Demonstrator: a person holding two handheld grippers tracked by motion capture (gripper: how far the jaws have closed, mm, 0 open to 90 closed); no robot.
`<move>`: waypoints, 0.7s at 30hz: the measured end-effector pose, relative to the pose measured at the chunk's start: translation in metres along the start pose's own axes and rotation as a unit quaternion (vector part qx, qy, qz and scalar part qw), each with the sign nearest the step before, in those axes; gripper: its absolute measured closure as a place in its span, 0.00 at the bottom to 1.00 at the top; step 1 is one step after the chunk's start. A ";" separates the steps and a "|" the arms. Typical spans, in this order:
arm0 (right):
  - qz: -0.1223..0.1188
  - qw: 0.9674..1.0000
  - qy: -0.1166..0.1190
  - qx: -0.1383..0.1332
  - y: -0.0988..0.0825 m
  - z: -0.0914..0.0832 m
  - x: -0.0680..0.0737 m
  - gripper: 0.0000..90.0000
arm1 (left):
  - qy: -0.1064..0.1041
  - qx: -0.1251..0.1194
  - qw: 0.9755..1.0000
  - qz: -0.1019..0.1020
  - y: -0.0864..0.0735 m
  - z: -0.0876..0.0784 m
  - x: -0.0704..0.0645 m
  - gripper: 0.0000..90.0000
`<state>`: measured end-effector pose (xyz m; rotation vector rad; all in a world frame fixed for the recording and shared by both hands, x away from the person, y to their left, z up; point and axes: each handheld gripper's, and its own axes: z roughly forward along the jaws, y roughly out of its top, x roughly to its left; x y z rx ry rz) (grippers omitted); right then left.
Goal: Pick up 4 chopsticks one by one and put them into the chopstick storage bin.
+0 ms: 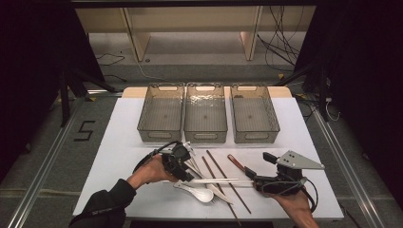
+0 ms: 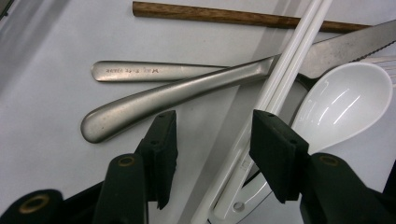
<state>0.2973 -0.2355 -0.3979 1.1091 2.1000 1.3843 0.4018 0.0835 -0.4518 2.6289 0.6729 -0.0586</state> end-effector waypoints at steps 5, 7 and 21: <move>0.000 1.000 0.001 0.001 0.000 0.000 0.000 0.21 | -0.001 0.000 1.000 -0.001 0.001 0.002 -0.001 0.57; 0.000 1.000 0.001 0.001 0.000 0.000 0.000 0.21 | 0.001 0.004 1.000 0.002 0.002 0.003 -0.001 0.58; -0.001 1.000 0.003 0.002 0.000 0.000 0.000 0.21 | -0.006 0.011 1.000 0.016 0.007 0.007 -0.006 0.59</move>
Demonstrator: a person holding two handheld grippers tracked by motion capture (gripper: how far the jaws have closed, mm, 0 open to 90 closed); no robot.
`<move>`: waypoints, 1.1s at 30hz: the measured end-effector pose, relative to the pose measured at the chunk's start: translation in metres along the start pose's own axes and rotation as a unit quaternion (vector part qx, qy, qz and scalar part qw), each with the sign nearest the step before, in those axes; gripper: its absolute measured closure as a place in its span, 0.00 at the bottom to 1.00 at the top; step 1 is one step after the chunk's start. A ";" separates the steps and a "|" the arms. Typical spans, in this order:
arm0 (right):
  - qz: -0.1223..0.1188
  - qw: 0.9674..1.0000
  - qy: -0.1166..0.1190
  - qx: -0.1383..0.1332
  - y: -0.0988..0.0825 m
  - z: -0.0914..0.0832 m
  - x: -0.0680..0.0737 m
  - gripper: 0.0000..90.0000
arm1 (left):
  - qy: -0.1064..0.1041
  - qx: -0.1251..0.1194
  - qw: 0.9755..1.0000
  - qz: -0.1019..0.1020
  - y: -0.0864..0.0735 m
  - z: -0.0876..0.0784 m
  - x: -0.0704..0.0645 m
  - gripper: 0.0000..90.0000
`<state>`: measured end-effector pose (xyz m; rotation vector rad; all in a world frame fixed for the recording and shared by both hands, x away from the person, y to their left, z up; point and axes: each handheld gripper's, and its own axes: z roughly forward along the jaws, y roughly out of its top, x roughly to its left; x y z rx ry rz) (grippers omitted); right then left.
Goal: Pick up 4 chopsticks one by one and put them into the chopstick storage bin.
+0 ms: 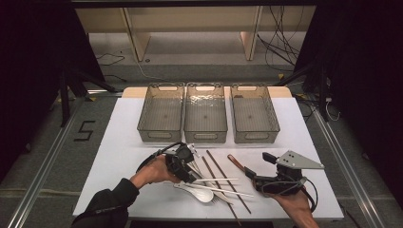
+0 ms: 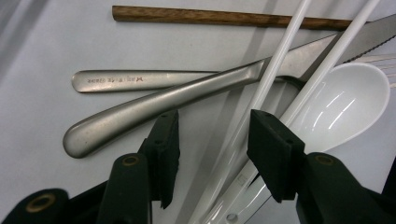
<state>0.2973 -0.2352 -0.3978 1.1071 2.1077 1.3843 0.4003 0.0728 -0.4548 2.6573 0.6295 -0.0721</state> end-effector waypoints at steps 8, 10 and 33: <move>-0.003 1.000 0.001 0.001 0.000 0.000 0.000 0.21 | -0.004 0.012 1.000 0.019 0.007 0.002 -0.003 0.65; -0.003 1.000 0.001 0.001 0.000 0.000 0.000 0.21 | -0.007 0.015 1.000 0.018 0.009 0.002 -0.004 0.65; -0.003 1.000 0.000 0.001 0.000 0.000 0.000 0.22 | -0.017 0.025 0.999 0.031 0.017 0.007 -0.009 0.72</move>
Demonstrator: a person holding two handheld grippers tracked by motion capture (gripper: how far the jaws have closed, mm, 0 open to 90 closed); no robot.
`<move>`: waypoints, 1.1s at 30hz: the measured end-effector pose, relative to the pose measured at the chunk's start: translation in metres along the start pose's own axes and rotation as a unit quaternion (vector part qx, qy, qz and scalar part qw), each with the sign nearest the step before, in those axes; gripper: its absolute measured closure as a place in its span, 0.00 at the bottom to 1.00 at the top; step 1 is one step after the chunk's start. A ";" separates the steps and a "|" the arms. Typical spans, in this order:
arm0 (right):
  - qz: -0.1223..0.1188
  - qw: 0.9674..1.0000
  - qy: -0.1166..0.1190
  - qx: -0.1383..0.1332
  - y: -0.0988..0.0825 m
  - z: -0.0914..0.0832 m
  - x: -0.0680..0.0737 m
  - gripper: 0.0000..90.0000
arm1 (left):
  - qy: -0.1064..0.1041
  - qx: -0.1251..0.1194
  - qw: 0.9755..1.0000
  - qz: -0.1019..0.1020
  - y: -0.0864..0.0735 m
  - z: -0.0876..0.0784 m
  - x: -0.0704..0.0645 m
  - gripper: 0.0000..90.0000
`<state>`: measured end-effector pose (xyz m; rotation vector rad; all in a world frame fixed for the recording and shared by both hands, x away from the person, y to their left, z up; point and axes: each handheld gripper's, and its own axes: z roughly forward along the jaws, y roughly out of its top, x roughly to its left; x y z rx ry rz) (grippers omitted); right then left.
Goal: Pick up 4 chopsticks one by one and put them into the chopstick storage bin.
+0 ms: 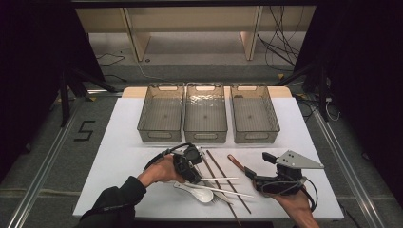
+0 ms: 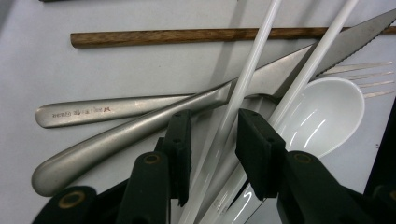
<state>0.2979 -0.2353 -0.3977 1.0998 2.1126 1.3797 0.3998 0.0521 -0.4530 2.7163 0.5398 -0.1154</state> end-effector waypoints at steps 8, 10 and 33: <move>0.000 1.000 -0.001 0.000 0.000 0.000 -0.001 0.22 | -0.001 0.005 1.000 0.003 0.001 0.000 0.001 0.73; 0.000 1.000 -0.001 0.001 0.000 0.000 -0.001 0.22 | -0.001 0.006 1.000 0.006 0.002 0.000 0.001 0.73; 0.002 1.000 0.000 0.000 0.000 0.000 -0.001 0.22 | 0.018 0.025 0.999 0.018 -0.005 0.005 0.008 0.86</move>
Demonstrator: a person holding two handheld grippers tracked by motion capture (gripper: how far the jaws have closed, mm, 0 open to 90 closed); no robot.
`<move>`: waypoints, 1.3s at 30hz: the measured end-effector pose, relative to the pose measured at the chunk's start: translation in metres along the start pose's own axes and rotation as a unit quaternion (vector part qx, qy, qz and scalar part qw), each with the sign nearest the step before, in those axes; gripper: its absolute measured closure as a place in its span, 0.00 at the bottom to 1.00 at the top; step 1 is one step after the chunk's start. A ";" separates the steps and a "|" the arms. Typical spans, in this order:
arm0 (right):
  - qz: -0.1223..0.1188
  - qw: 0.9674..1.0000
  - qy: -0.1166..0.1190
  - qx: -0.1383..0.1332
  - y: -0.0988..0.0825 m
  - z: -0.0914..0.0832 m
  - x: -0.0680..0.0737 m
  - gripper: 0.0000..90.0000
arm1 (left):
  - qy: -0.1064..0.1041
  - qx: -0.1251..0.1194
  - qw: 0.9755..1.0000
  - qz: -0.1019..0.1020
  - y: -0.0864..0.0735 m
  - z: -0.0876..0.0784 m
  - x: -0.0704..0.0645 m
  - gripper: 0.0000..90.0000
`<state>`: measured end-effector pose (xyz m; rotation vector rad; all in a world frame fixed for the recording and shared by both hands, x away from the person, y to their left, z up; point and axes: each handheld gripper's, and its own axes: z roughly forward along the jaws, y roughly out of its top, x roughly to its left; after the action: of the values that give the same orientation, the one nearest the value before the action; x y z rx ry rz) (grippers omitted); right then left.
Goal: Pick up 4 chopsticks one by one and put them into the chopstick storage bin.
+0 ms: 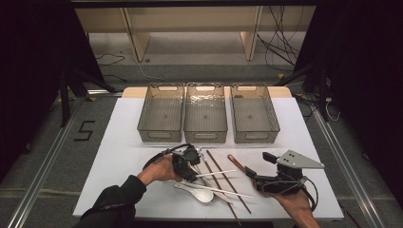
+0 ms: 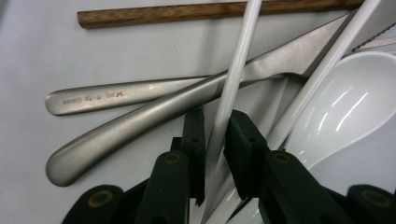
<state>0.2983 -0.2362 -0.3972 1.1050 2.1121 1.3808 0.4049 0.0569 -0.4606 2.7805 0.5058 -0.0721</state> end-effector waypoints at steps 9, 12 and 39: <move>-0.002 1.000 0.000 0.000 0.000 0.000 0.000 0.22 | 0.009 -0.011 1.000 0.016 -0.003 -0.003 0.003 0.92; -0.003 1.000 0.001 0.000 0.000 0.001 0.000 0.22 | 0.011 -0.014 1.000 0.019 -0.004 -0.006 0.005 0.92; 0.000 1.000 0.001 0.000 0.000 0.000 0.000 0.22 | 0.055 -0.116 0.991 -0.024 -0.015 -0.069 0.021 0.93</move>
<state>0.2985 -0.2365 -0.3972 1.1043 2.1138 1.3813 0.4191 0.0985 -0.4019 2.5545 0.5704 0.1214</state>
